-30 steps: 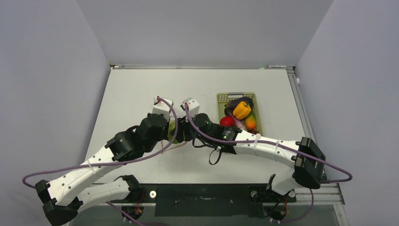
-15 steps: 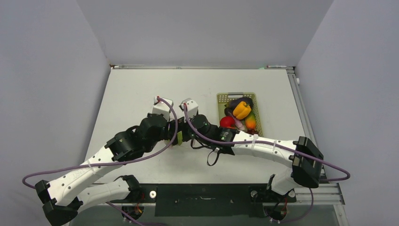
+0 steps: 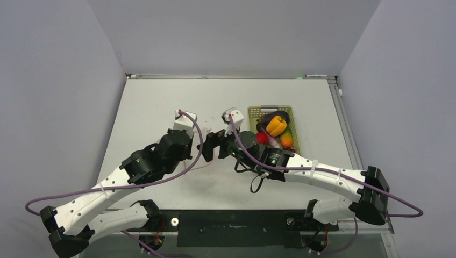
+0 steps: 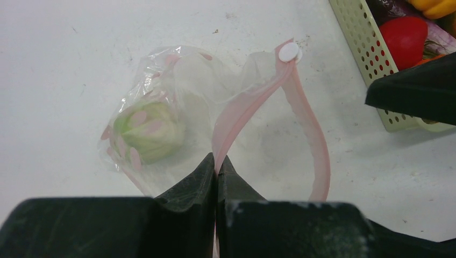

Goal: Place the food in the zip-top bag and seal the zipper
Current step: Place the fake vegetable in the zipper food storage bag, then pick up the fake vegetable from the bin, then place the fake vegetable in the zipper food storage bag, then pick up the fake vegetable from the bin.

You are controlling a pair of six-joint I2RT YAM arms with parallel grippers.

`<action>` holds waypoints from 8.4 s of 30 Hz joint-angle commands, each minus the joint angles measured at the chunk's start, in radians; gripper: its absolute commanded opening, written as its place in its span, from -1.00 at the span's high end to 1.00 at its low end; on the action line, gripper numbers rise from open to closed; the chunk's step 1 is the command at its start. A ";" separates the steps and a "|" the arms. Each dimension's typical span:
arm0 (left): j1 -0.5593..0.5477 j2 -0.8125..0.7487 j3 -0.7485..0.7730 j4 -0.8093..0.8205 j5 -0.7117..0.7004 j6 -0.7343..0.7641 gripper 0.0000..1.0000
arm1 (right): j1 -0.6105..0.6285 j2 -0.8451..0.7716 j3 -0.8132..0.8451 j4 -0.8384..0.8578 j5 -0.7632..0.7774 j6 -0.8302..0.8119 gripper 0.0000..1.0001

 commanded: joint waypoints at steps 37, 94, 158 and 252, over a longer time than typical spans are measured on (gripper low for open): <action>0.005 0.003 0.004 0.036 -0.006 -0.005 1.00 | -0.307 -0.212 -0.097 -0.567 0.325 -0.015 -0.95; 0.013 0.023 0.007 0.034 0.012 -0.007 1.00 | -0.367 -0.303 -0.166 -0.484 0.033 -0.006 0.23; 0.012 0.014 0.007 0.026 0.001 -0.005 1.00 | 0.057 0.185 0.079 0.028 0.026 -0.001 -0.74; 0.018 0.021 0.009 0.027 0.004 0.004 1.00 | -0.684 0.220 -0.005 -0.306 0.366 0.374 -0.95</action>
